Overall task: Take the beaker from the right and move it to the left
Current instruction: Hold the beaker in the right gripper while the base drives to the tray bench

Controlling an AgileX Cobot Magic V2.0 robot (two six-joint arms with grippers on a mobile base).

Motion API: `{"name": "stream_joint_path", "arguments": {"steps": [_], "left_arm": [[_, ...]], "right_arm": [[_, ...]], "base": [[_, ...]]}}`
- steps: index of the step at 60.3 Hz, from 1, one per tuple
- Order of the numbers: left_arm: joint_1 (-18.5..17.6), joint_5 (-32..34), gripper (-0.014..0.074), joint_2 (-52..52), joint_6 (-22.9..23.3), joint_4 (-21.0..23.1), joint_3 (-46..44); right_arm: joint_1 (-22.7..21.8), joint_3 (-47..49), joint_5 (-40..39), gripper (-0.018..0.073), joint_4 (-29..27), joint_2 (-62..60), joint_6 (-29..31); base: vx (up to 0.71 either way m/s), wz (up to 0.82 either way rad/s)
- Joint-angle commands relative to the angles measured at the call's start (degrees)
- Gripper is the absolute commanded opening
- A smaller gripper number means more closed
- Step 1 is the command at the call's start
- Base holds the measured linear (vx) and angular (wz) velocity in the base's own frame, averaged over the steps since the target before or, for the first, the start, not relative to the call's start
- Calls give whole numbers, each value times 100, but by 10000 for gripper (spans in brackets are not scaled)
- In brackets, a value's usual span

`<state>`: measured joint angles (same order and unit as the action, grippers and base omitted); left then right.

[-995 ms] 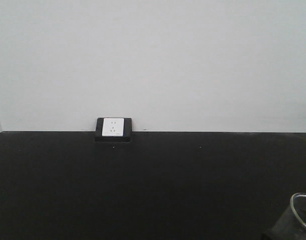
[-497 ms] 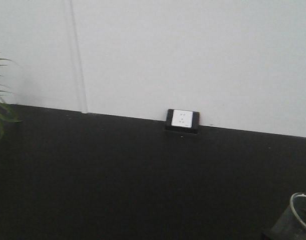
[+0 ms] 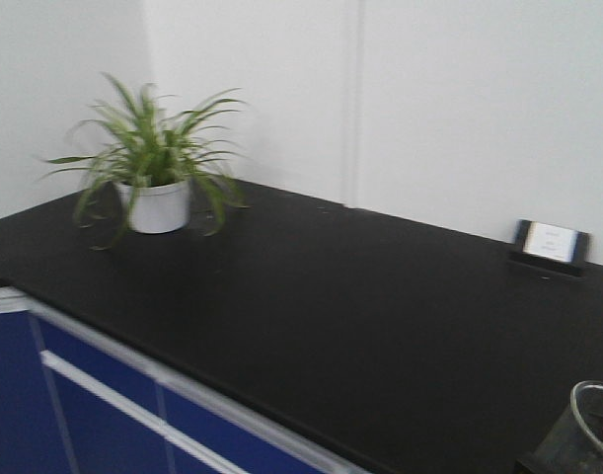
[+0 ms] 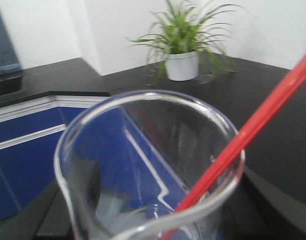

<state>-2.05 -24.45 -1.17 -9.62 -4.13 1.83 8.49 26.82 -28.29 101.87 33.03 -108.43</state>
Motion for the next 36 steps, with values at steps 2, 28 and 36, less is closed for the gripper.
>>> {"name": "stream_joint_path", "arguments": {"steps": [2,28,36], "left_arm": [[-36,439,-6,-36,6,-1,106],[-36,439,-6,-36,6,-1,106],[-36,439,-6,-36,6,-1,106]], "right_arm": [[-13,155,122,-3,124,-9,69],[-13,155,122,-3,124,-9,69],[-13,155,122,-3,124,-9,69]], "base": [[-13,58],[-10,58],[-9,69]]}}
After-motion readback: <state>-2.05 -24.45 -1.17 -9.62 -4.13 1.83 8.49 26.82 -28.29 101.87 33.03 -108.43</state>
